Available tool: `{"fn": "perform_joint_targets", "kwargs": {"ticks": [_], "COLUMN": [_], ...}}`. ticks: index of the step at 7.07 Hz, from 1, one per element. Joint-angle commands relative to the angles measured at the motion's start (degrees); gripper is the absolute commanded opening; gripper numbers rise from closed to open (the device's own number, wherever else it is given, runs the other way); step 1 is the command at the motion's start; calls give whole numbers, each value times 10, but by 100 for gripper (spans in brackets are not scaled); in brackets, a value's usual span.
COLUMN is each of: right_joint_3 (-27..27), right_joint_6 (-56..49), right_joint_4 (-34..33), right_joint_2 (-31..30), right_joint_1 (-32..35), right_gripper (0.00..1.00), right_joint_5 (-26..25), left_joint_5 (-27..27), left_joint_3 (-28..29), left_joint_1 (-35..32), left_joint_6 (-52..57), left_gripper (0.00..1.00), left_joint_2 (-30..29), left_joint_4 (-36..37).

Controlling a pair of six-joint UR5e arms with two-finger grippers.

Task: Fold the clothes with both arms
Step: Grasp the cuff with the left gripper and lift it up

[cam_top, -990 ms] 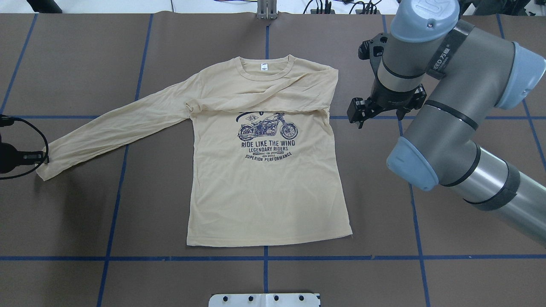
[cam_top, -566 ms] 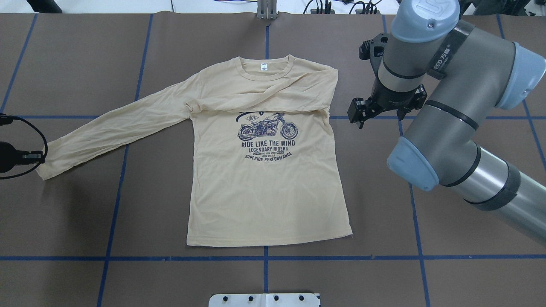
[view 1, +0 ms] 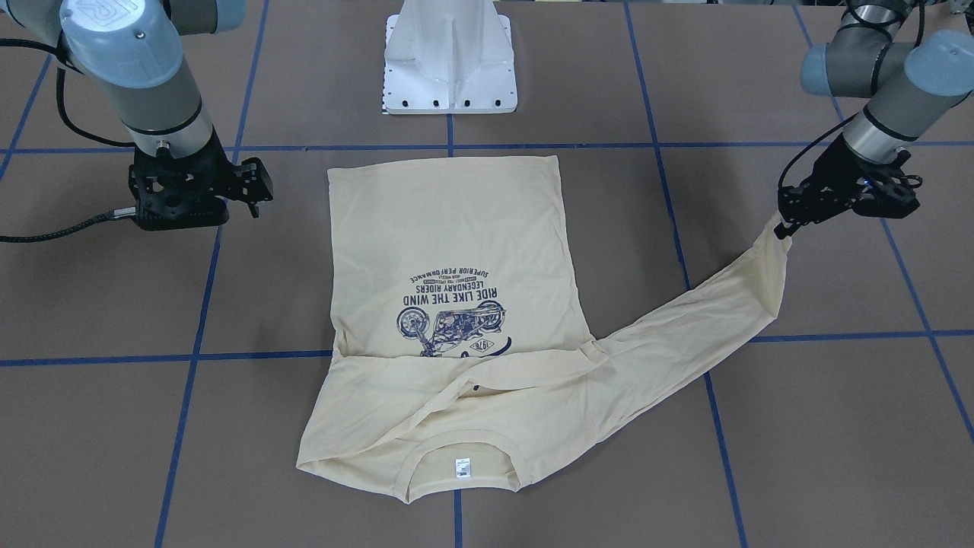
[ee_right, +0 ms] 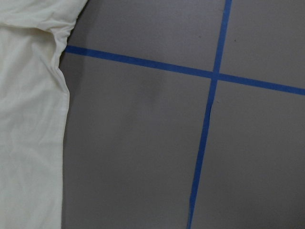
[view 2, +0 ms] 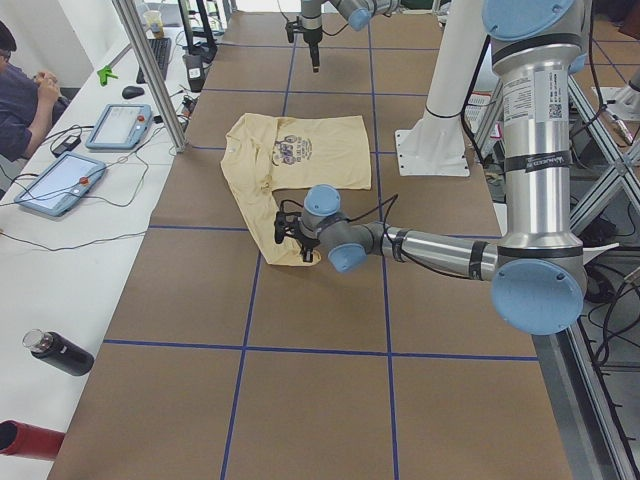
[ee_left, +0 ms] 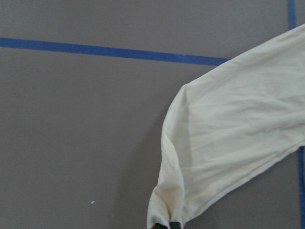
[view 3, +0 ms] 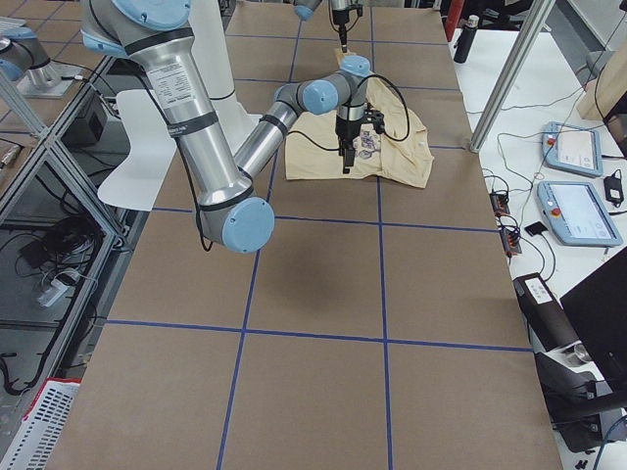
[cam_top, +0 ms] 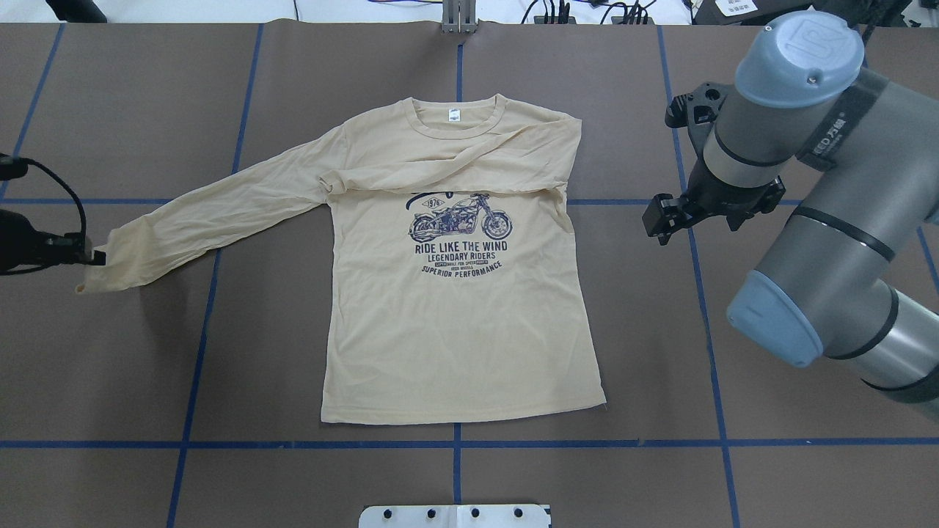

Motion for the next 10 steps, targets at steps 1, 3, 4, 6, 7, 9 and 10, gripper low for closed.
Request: {"fn": "perform_joint_targets", "kwargs": {"ticks": [1, 3, 4, 6, 7, 9, 10], "right_joint_3": [32, 34, 29, 9, 3, 2, -2], "right_joint_6": [-3, -5, -17, -58, -59, -59, -59], "right_joint_4": [2, 86, 154, 160, 161, 160, 160], "right_joint_2": [-48, -112, -159, -171, -170, -170, -167], "right_joint_1": [0, 0, 1, 20, 24, 29, 32], "right_gripper": [100, 100, 100, 100, 100, 100, 100], "right_joint_5": [-3, -2, 1, 1, 2, 10, 16], "left_joint_5": [-113, -161, -163, -162, -156, -146, -130], "left_joint_3": [-1, 2, 11, 32, 77, 161, 183], "left_joint_1": [-79, -102, -100, -67, -28, -7, 7], "left_joint_6": [-7, -51, -119, -241, -284, -330, -341], "left_gripper": [0, 0, 0, 0, 0, 0, 0], "left_joint_2": [-128, -269, -321, -406, -471, -533, -541], "left_joint_4": [120, 260, 262, 252, 249, 184, 156]}}
